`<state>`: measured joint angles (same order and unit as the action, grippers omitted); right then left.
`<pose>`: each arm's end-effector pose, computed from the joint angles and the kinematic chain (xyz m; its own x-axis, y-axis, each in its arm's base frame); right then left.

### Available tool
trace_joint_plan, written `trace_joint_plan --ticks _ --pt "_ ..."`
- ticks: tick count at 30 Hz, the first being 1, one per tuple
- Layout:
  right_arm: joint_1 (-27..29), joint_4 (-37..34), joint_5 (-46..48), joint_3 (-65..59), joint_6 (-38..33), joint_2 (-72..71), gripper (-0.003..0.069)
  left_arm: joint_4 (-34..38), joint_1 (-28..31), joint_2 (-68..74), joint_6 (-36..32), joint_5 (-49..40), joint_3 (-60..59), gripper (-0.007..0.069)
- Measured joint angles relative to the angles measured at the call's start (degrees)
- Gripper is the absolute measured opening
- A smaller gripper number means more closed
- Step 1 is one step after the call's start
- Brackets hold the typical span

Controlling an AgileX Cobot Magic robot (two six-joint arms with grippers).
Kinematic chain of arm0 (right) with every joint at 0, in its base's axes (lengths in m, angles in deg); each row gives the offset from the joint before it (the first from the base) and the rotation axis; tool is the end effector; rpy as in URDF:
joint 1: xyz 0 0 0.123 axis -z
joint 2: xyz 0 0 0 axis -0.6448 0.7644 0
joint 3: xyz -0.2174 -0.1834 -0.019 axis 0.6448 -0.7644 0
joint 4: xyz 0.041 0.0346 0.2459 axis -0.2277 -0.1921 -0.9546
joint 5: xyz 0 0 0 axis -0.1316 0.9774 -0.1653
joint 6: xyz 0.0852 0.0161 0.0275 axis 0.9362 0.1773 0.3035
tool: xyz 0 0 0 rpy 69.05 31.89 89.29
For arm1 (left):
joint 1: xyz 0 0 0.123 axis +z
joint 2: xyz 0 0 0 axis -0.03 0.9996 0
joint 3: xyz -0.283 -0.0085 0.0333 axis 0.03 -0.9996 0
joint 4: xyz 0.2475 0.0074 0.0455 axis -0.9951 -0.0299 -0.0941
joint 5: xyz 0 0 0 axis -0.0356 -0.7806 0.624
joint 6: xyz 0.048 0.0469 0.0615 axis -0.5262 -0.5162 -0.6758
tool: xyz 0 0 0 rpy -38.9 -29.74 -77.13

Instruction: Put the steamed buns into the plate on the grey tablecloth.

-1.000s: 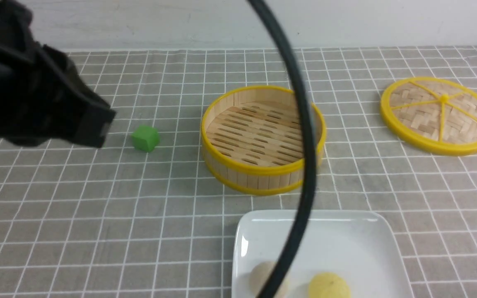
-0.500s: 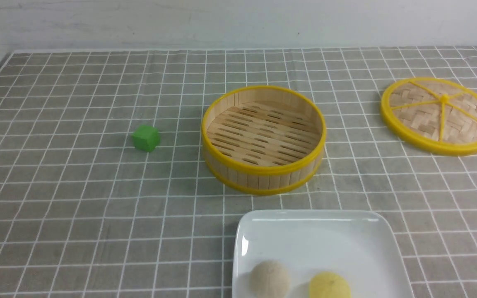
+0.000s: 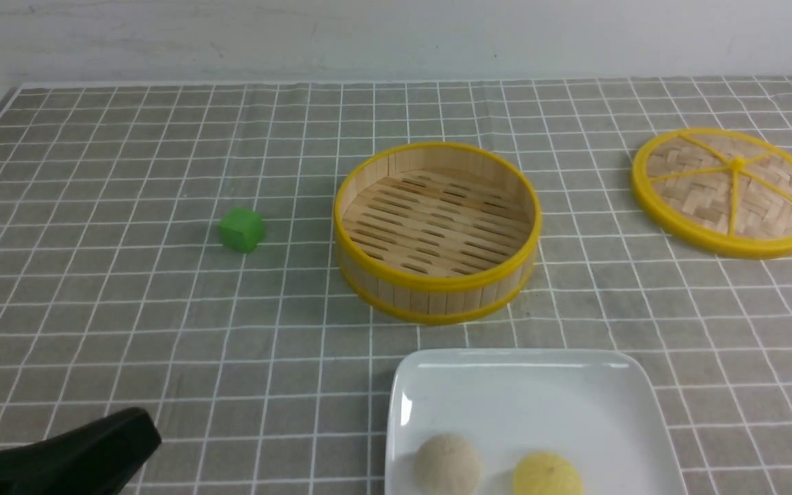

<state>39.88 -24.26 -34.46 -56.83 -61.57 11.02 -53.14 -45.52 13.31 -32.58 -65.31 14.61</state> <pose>0.0515 -0.0056 0.1736 -0.3116 -0.0702 -0.9476 0.0350 0.9957 -0.0853 0.0532 -0.0444 0.2632 -0.3642 -0.2975 -0.8825 0.5462 0.6993 -0.4611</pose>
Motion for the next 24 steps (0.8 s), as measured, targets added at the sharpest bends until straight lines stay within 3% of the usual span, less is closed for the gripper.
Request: trace_joint_plan --ticks 12,15,21,22,24 --pt "0.00 0.05 0.00 0.00 0.00 0.00 0.0105 -2.50 1.54 -0.28 -0.55 -6.82 -0.65 0.0038" --pt "0.00 0.05 0.00 0.00 0.00 0.00 0.0110 -2.91 6.74 -0.29 -5.34 -9.07 -0.69 0.0042" --pt "0.00 0.05 0.00 0.00 0.00 0.00 0.0116 1.62 24.02 -2.09 -22.56 -7.82 -3.85 0.0050" --pt "0.00 0.05 0.00 0.00 0.00 0.00 0.0116 1.87 24.62 -2.24 -23.05 -7.82 -4.14 0.0050" --pt "0.00 0.05 0.00 0.00 0.00 0.00 0.0119 4.66 31.47 -4.38 -26.90 -5.99 -8.27 0.0051"
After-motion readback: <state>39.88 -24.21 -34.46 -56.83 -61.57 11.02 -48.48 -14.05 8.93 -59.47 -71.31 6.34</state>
